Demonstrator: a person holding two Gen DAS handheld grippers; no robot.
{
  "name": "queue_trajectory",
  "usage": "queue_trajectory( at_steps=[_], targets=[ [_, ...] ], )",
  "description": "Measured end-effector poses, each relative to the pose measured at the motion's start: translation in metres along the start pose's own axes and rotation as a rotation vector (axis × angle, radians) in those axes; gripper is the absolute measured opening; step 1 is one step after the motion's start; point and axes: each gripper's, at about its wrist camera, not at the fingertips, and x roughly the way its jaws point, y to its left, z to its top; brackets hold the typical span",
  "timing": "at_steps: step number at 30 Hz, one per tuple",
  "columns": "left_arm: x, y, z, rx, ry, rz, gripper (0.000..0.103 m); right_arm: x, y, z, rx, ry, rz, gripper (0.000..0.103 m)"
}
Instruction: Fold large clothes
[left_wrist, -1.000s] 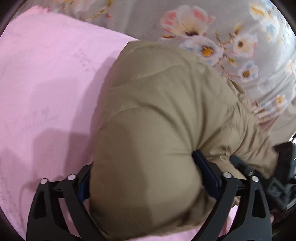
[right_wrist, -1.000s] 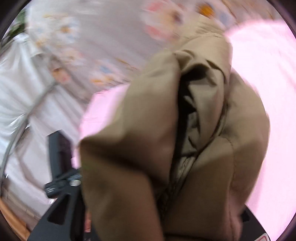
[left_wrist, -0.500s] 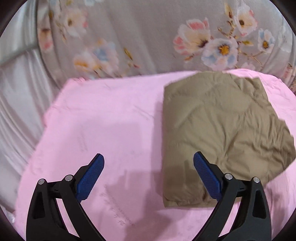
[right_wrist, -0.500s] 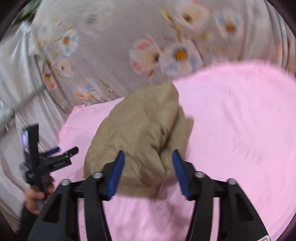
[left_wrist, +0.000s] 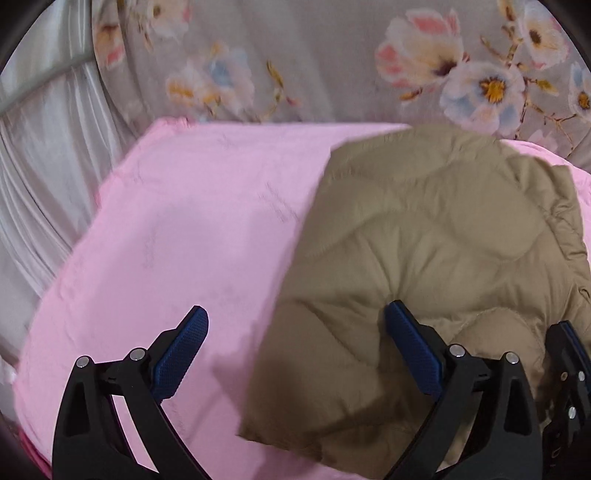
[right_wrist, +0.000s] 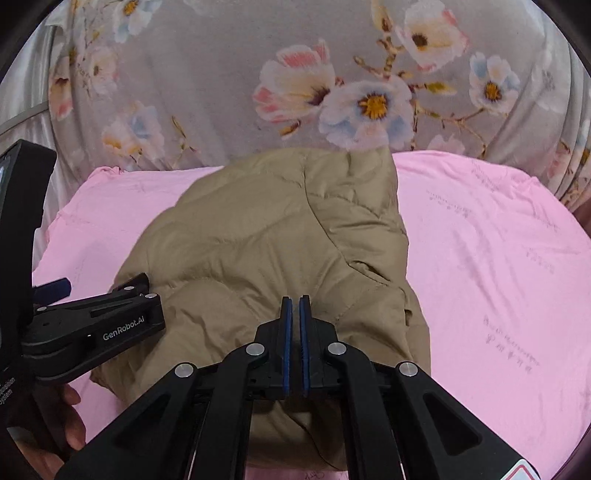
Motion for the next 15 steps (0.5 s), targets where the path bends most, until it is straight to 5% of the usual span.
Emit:
queue_trajectory(
  at_steps=[15],
  targets=[
    [0.023,-0.005,-0.026,-0.053,-0.052,-0.025,0.098,0.028,0.004,-0.024,-0.026,-0.045,-0.045,0.002]
  ],
)
